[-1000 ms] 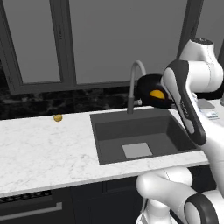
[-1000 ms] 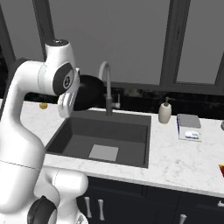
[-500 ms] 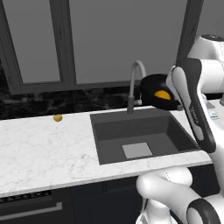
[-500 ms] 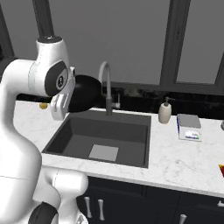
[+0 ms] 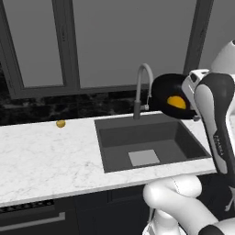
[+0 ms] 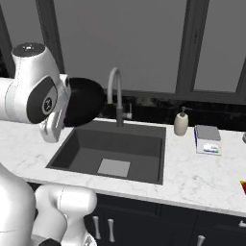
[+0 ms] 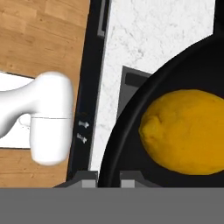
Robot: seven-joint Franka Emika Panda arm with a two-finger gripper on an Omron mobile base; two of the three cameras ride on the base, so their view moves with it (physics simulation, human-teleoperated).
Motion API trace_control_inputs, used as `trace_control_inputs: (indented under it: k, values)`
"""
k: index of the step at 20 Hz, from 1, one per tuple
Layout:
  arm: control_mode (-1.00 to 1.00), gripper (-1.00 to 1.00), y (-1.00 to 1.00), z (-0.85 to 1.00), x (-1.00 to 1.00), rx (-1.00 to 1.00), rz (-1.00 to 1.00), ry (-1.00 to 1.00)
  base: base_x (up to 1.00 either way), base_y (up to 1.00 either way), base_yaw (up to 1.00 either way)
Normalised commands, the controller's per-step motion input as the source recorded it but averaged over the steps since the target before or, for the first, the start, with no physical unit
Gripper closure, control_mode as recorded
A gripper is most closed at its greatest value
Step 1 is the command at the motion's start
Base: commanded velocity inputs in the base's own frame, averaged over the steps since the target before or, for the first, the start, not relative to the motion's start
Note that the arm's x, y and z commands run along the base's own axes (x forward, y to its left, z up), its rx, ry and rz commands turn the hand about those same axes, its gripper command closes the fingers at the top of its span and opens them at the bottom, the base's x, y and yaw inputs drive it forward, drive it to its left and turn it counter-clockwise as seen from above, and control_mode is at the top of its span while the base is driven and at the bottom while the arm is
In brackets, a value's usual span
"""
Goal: Pick the lemon from the sink and place it in the bowl. Then pick the bowl and place it in the microwave. Then close the microwave door and press the start button.
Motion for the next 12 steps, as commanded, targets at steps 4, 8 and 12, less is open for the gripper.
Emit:
trace_control_inputs:
  k: [4,8,12]
  values:
    - [1.0,1.0,0.0,0.0,0.0,0.0,0.0,0.0,-0.08,0.06,0.04]
    - [1.0,1.0,0.0,0.0,0.0,0.0,0.0,0.0,-0.35,0.83,0.38]
    - [1.0,1.0,0.0,0.0,0.0,0.0,0.0,0.0,0.0,0.67,0.83]
